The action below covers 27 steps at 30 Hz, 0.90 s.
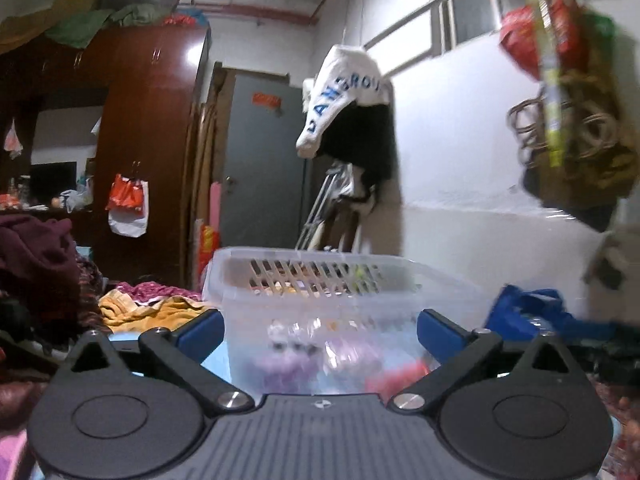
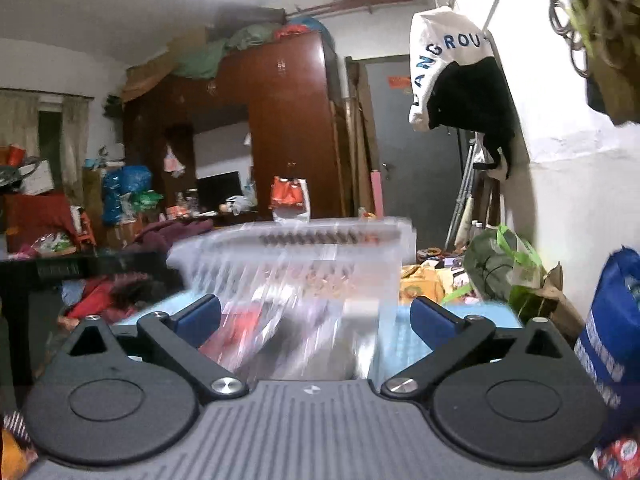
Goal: Organize objects
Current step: 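Grasp the pink-and-white tissue box with the left tool while the right tool grasps a clear plastic bag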
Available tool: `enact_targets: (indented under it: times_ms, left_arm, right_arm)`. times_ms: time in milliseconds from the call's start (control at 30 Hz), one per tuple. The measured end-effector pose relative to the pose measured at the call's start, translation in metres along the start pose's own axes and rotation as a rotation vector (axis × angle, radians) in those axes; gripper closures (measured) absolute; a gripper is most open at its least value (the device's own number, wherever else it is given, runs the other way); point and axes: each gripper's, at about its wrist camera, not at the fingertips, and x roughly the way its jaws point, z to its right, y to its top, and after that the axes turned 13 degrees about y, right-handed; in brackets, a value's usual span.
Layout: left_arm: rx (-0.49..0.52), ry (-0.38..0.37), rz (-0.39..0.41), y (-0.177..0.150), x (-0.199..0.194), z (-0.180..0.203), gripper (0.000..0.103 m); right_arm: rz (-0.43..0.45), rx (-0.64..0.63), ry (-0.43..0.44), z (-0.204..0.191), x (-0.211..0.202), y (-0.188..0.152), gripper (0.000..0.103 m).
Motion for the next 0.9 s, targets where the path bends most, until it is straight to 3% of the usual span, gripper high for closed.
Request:
enact_targets:
  times_ms: [67,167,300,367,533,600,700,733,767,900]
  left_arm:
    - [-0.005,0.003,0.006,-0.021,-0.021,-0.005,0.0]
    - [0.032,-0.003,-0.047,-0.045,-0.035,-0.004,0.0]
    - [0.069,-0.01,-0.126,-0.068,-0.032,-0.001,0.0]
    - [0.102,0.008,-0.139,-0.075,-0.026,0.003,0.0]
    - [0.126,-0.003,-0.156,-0.085,-0.02,0.014,0.001]
    - [0.154,0.026,-0.149,-0.086,-0.015,0.02,0.002]
    - [0.153,0.042,-0.168,-0.091,-0.012,0.022,0.011]
    - [0.152,0.039,-0.179,-0.093,-0.009,0.024,0.023]
    - [0.16,0.033,-0.173,-0.094,-0.01,0.024,0.028]
    - [0.15,0.017,-0.177,-0.093,-0.018,0.021,0.028]
  right_arm:
    - [-0.02,-0.017,0.022,-0.009,-0.014,-0.024,0.0]
    - [-0.019,-0.034,0.064,-0.018,-0.016,-0.052,0.0]
    - [-0.075,-0.075,0.021,-0.025,0.007,-0.058,0.0]
    - [-0.071,-0.065,0.047,-0.028,0.009,-0.06,0.0]
    - [-0.114,-0.129,0.035,-0.044,0.018,-0.066,0.014]
    - [-0.126,-0.123,0.047,-0.045,0.018,-0.069,0.02]
    - [-0.139,-0.107,0.051,-0.045,0.019,-0.07,0.032]
    - [-0.139,-0.101,0.052,-0.044,0.017,-0.073,0.034]
    - [-0.14,-0.099,0.053,-0.044,0.015,-0.075,0.034]
    - [-0.135,-0.09,0.048,-0.042,0.007,-0.074,0.036]
